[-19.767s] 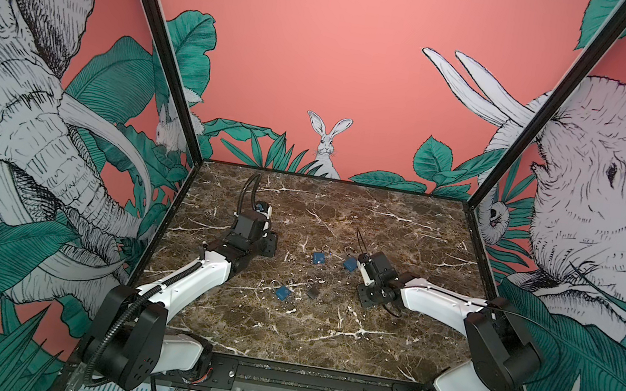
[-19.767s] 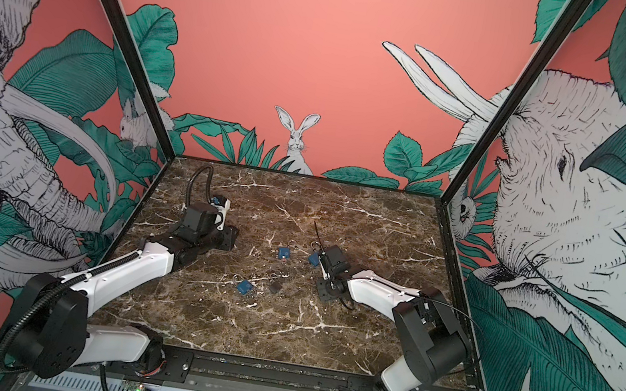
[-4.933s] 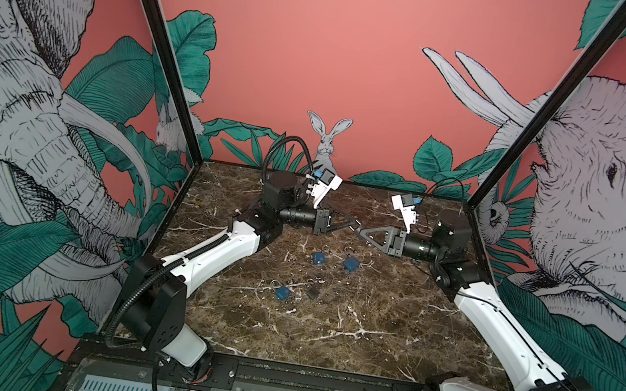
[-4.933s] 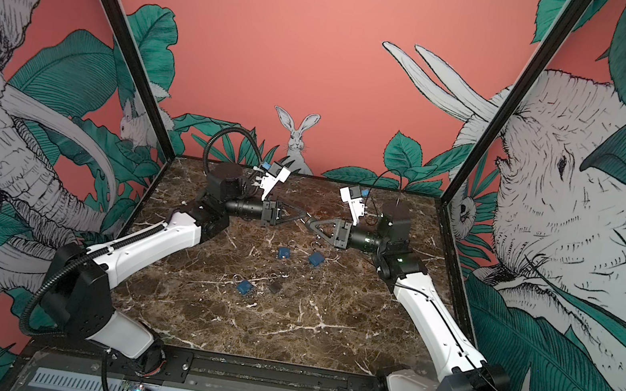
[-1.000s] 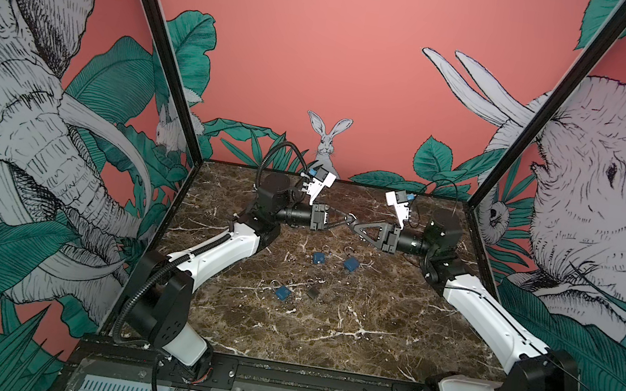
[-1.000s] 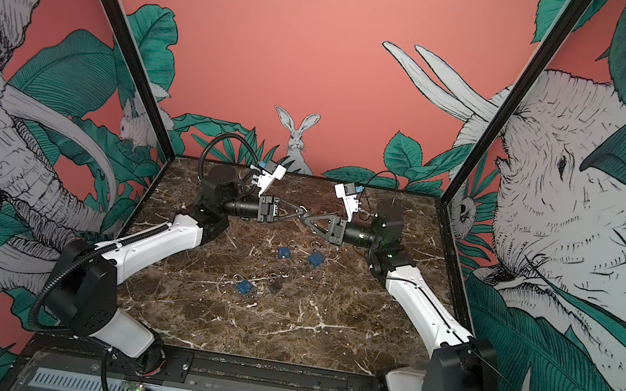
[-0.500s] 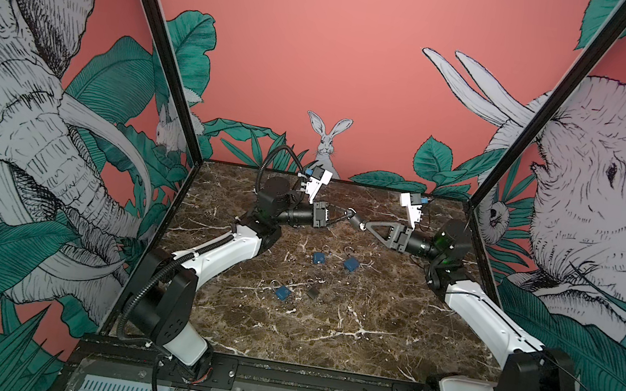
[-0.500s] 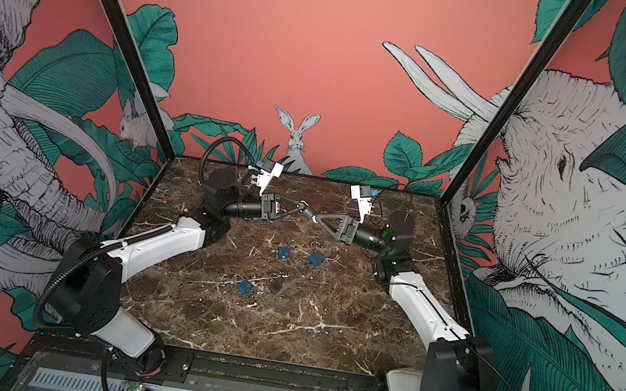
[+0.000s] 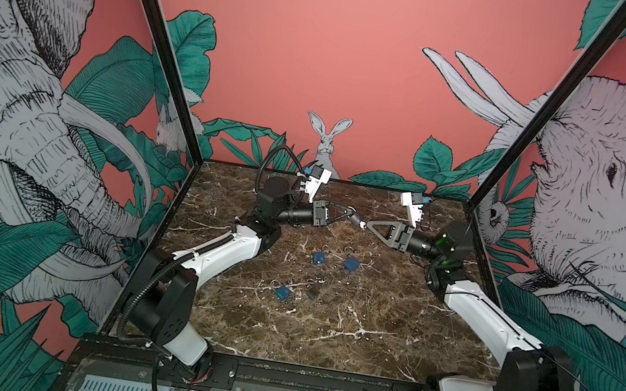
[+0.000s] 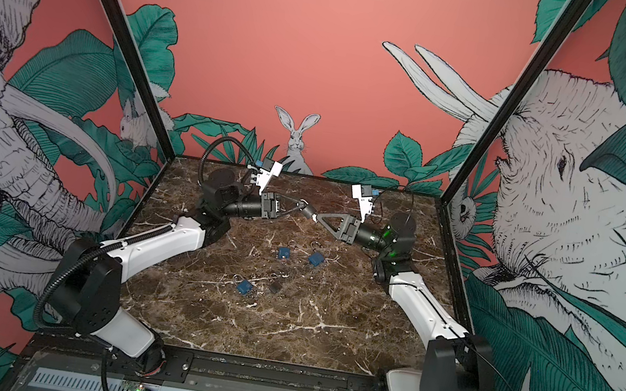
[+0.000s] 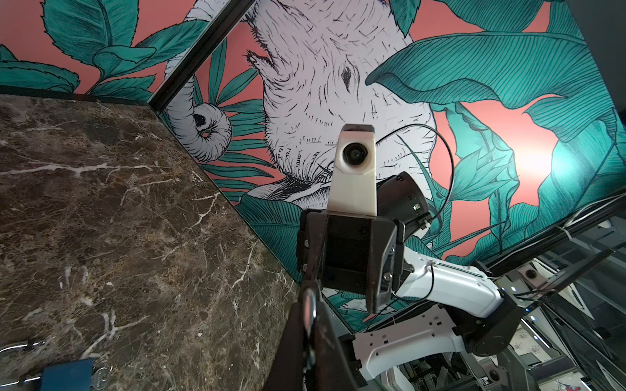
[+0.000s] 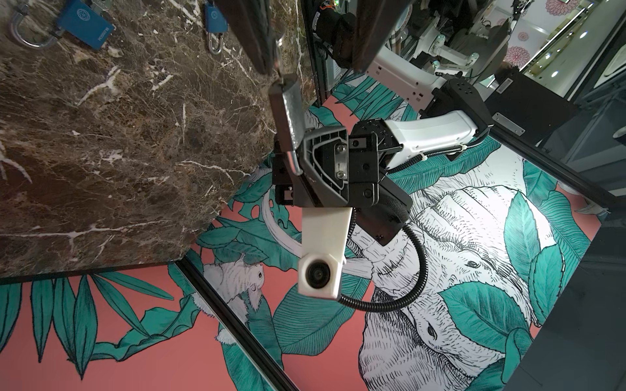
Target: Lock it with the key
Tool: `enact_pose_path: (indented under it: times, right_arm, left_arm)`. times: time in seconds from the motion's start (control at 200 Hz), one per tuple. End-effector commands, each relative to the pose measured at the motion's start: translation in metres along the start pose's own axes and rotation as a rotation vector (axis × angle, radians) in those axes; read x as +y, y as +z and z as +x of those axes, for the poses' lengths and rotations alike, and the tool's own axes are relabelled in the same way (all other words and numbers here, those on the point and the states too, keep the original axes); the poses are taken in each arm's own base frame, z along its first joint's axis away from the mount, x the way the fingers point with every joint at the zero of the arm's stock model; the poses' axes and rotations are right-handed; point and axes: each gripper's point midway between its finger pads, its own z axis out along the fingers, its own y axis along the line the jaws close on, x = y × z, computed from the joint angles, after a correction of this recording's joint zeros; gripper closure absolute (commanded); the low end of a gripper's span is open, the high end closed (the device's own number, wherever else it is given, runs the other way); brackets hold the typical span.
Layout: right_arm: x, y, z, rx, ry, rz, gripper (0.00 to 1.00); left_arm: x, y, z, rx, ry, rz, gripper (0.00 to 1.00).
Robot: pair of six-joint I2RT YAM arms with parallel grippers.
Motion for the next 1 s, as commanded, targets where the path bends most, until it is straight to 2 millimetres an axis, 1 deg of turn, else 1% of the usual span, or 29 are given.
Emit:
enact_pose_path:
  times: [0.0,0.125,0.275,0.38,0.475,0.615,0.825,0.995]
  right_arm:
    - [0.014,0.003,-0.009,0.004,-0.074,-0.04,0.61]
    - [0.011,0.005,-0.007,0.018,-0.071,-0.032,0.62]
    - [0.012,0.008,-0.006,0.024,-0.071,-0.037,0.71]
    - [0.012,0.009,-0.006,0.027,-0.071,-0.037,0.85]
    - [0.012,0.009,-0.006,0.026,-0.07,-0.036,1.0]
    - [0.011,0.007,-0.004,0.017,-0.071,-0.027,1.0]
    - [0.009,0.001,0.001,0.007,-0.063,-0.021,1.0]
    - [0.01,-0.007,-0.003,-0.023,-0.057,-0.025,1.0]
  left_arm:
    - [-0.025,-0.002,-0.017,-0.036,0.065,0.055,1.0]
    - [-0.027,-0.001,-0.02,-0.044,0.063,0.065,1.0]
    - [-0.026,0.0,-0.021,-0.045,0.057,0.07,1.0]
    - [-0.027,0.0,-0.022,-0.044,0.055,0.079,1.0]
    - [-0.026,0.0,-0.022,-0.05,0.053,0.077,1.0]
    - [-0.025,-0.002,-0.023,-0.069,0.057,0.063,1.0]
    - [-0.028,-0.007,-0.033,-0.093,0.069,0.063,1.0]
    - [-0.029,-0.012,-0.038,-0.104,0.069,0.07,1.0]
